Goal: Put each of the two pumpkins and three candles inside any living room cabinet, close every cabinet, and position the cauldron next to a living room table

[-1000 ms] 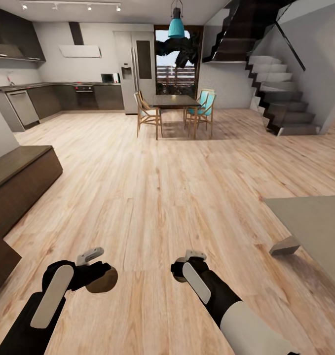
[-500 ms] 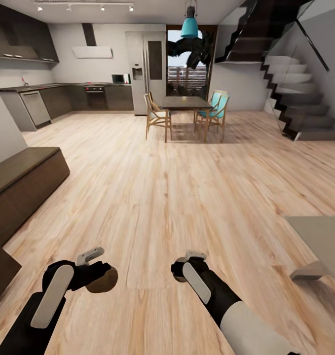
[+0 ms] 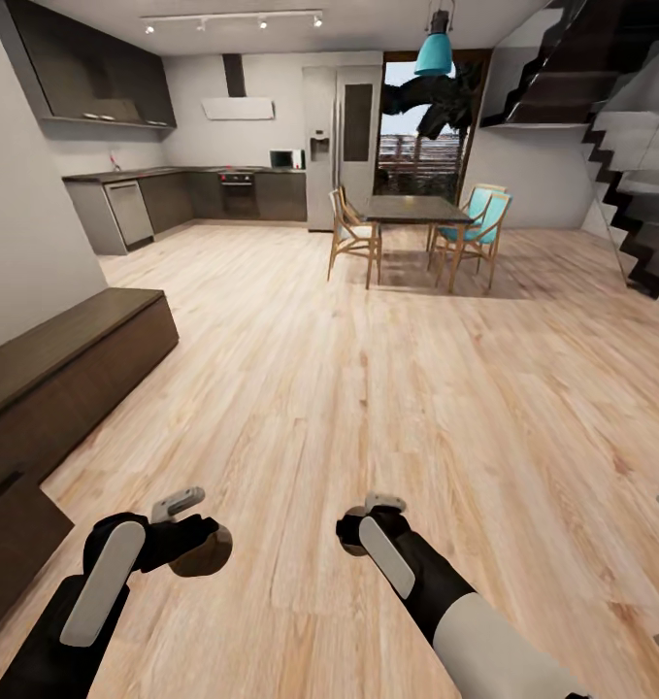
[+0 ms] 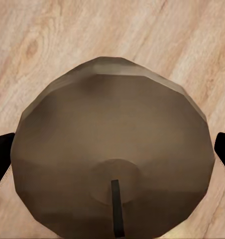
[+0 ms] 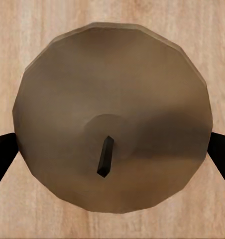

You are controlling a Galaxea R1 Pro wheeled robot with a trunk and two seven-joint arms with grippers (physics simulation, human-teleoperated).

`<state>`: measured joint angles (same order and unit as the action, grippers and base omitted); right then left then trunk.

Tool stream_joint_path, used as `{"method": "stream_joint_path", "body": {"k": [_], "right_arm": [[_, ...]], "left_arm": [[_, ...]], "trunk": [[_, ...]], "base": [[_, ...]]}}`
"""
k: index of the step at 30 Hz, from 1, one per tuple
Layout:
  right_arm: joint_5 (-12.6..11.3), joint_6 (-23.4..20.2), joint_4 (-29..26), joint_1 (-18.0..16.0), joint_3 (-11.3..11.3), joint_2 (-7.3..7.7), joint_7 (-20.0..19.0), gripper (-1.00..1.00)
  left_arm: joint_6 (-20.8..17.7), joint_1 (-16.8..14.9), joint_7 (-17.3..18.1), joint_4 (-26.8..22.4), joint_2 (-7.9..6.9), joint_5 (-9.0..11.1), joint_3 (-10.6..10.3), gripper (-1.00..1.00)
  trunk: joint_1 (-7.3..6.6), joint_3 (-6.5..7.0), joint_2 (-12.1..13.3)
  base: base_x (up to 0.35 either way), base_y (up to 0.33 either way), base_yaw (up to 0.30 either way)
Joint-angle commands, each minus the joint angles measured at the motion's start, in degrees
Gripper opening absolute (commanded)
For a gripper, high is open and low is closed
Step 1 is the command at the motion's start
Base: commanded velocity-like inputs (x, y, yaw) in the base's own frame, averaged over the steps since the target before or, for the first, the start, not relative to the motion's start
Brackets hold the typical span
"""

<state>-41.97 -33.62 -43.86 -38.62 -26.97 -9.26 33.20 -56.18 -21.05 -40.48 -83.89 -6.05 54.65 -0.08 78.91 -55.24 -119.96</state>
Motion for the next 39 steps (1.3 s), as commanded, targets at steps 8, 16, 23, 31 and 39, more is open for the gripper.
{"method": "stream_joint_path", "body": {"k": [8,16,23,31,39], "right_arm": [[-0.5,0.0,-0.1,-0.1,-0.2,0.02,0.6,-1.0],[-0.5,0.0,-0.1,-0.1,-0.3,0.02,0.6,-1.0],[-0.5,-0.1,-0.1,-0.1,-0.3,-0.02,0.6,-1.0],[-0.5,-0.2,-0.1,-0.1,-0.3,-0.05,0.6,-1.0],[-0.5,-0.2,-0.1,-0.1,-0.4,-0.1,0.6,-1.0]], "left_arm": [[-0.1,0.0,-0.6,0.0,-0.01,0.7,0.0,-1.0],[-0.1,0.0,-0.6,0.0,-0.01,0.8,0.0,-1.0],[-0.1,0.0,-0.6,0.0,-0.01,0.7,0.0,-1.0],[-0.1,0.0,-0.6,-0.1,-0.01,0.6,0.0,-1.0],[-0.1,0.0,-0.7,-0.3,0.05,0.7,0.0,-1.0]], "trunk": [[0.03,0.24,0.0],[0.03,0.52,0.0],[0.03,0.77,0.0],[0.03,1.06,0.0],[-0.19,1.53,0.4]], "base": [[0.331,-0.006,0.268],[0.296,-0.1,0.269],[0.211,-0.024,0.269],[0.186,-0.027,0.27],[0.03,-0.012,0.27]]}}
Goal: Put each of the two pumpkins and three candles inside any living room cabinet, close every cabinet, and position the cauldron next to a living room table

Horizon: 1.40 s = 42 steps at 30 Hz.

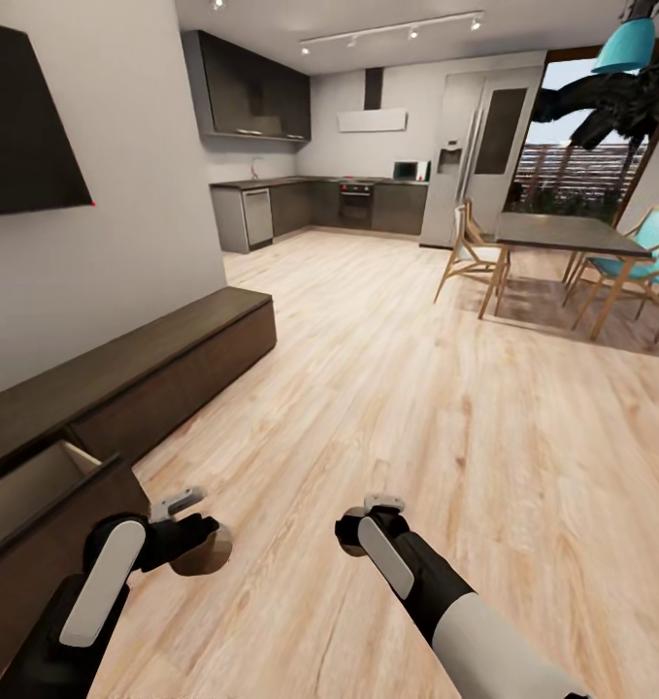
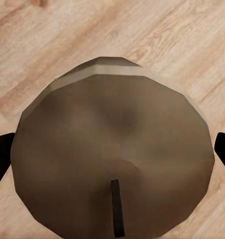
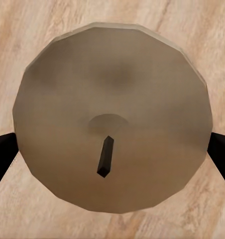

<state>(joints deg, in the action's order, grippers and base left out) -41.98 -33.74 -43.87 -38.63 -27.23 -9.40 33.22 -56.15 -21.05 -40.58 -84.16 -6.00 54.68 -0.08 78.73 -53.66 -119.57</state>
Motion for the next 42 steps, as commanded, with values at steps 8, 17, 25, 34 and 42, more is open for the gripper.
{"method": "stream_joint_path", "body": {"k": [8,17,25,34,42], "right_arm": [[-0.5,-0.1,-0.1,0.0,-0.2,0.0,0.6,-1.0],[-0.5,-0.1,-0.1,0.0,-0.2,-0.01,0.6,-1.0],[-0.5,-0.1,-0.1,0.0,-0.2,-0.04,0.6,-1.0],[-0.5,-0.1,-0.1,0.0,-0.3,-0.04,0.6,-1.0],[-0.5,-0.1,-0.1,0.0,-0.3,-0.09,0.6,-1.0]], "left_arm": [[-0.1,0.0,-0.6,0.0,0.02,0.9,-0.1,-1.0],[-0.1,0.0,-0.7,0.2,0.02,1.1,-0.4,-1.0],[0.0,0.0,-1.1,0.3,0.02,0.8,-2.3,-1.0],[0.0,-0.1,-1.1,0.4,0.02,0.7,-2.3,-1.0],[0.0,0.0,-1.2,0.4,0.02,0.6,-2.4,-1.0]], "trunk": [[-1.77,1.68,3.2],[-3.75,3.62,6.8],[-5.5,5.34,10.0],[-7.48,7.28,13.6],[-9.24,9.0,16.8]], "base": [[0.001,0.0,0.27],[0.0,0.0,0.27],[0.0,0.0,0.27],[0.0,0.0,0.27],[0.0,0.0,0.27]]}}
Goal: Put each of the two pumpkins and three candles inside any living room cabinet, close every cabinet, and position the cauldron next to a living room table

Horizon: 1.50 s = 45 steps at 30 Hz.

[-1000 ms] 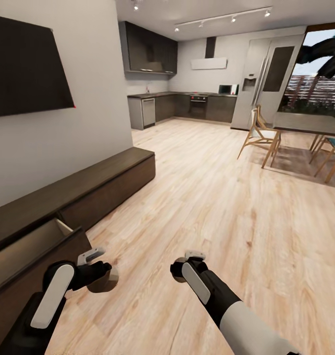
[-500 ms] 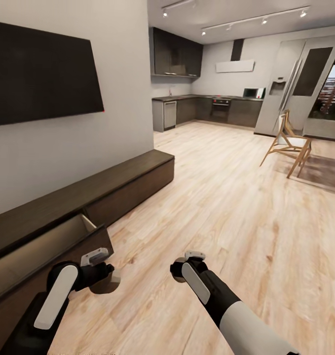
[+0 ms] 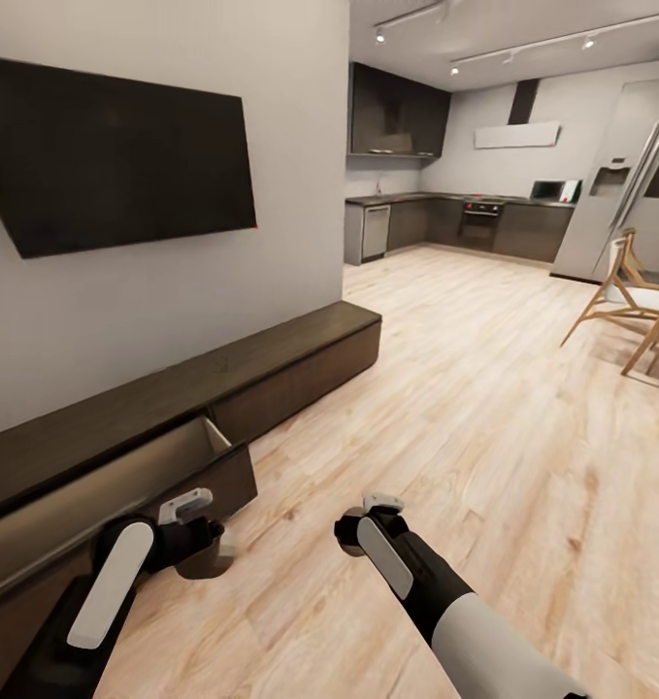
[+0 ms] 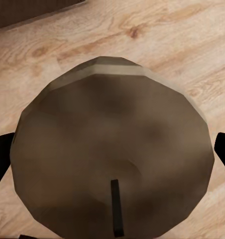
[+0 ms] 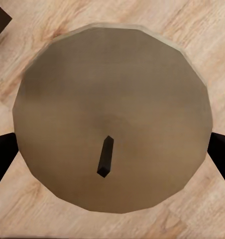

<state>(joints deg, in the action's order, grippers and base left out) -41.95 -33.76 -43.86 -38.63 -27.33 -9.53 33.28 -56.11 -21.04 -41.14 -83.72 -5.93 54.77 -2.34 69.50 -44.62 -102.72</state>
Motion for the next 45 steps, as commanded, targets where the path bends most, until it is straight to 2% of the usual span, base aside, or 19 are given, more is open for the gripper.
{"method": "stream_joint_path", "body": {"k": [1,17,45], "right_arm": [[-0.5,-0.1,-0.1,0.0,-0.2,0.04,0.6,-1.0],[-0.5,-0.1,-0.1,0.0,-0.2,0.03,0.6,-1.0],[-0.5,-0.1,-0.1,0.0,-0.2,0.03,0.6,-1.0]], "left_arm": [[0.0,-0.1,-0.6,0.0,-0.04,0.5,-0.1,-1.0],[0.0,-0.2,-0.8,0.0,-0.12,0.3,-0.1,-1.0],[0.0,-0.2,-0.4,-0.1,-0.13,0.4,0.1,-1.0]], "trunk": [[-0.23,0.17,0.4],[-3.75,3.62,6.8],[-3.75,4.62,6.8]], "base": [[0.0,0.0,0.27],[0.0,0.0,0.27],[0.0,0.0,0.27]]}}
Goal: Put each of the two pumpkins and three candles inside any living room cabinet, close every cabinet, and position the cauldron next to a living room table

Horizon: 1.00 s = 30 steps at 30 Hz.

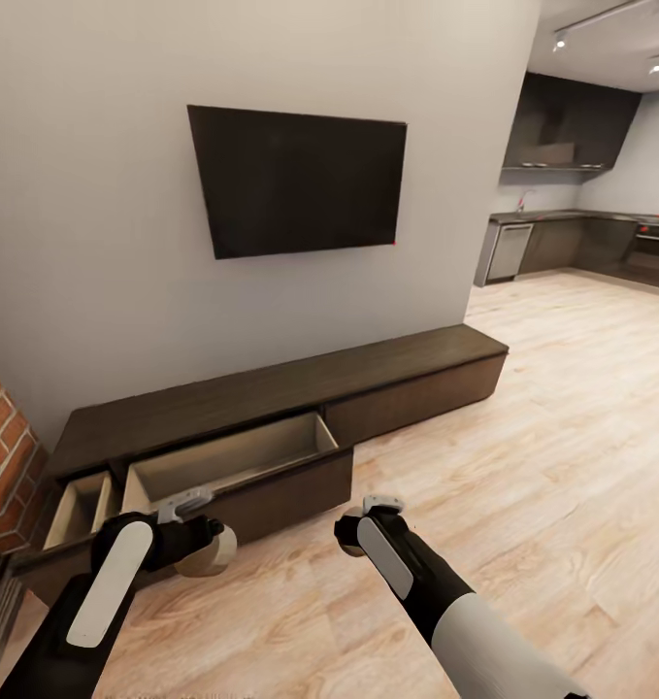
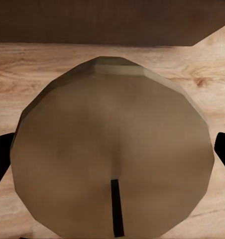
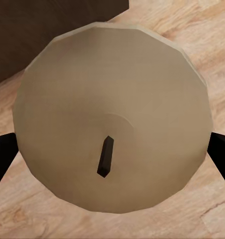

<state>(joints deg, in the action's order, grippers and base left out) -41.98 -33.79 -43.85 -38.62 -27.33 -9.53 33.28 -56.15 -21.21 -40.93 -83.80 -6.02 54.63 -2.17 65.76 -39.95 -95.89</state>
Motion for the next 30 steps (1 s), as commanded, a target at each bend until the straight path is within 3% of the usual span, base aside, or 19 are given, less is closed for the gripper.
{"method": "stream_joint_path", "body": {"k": [1,22,30], "right_arm": [[-0.5,0.0,-0.1,-0.1,-0.2,0.04,0.6,-1.0],[-0.5,0.0,-0.1,-0.1,-0.2,0.04,0.6,-1.0],[-0.5,0.0,-0.1,-0.1,-0.2,0.04,0.6,-1.0]], "left_arm": [[0.0,-0.1,-0.6,0.0,-0.04,0.6,-0.1,-1.0],[0.0,-0.1,-0.8,0.0,-0.01,0.7,-0.1,-1.0],[0.0,-0.1,-0.5,0.0,0.03,0.6,-0.2,-1.0]], "trunk": [[-0.22,0.16,0.4],[-4.84,4.69,8.8],[-4.84,4.97,8.8]], "base": [[0.0,0.0,0.27],[0.0,0.0,0.27],[0.0,0.0,0.27]]}}
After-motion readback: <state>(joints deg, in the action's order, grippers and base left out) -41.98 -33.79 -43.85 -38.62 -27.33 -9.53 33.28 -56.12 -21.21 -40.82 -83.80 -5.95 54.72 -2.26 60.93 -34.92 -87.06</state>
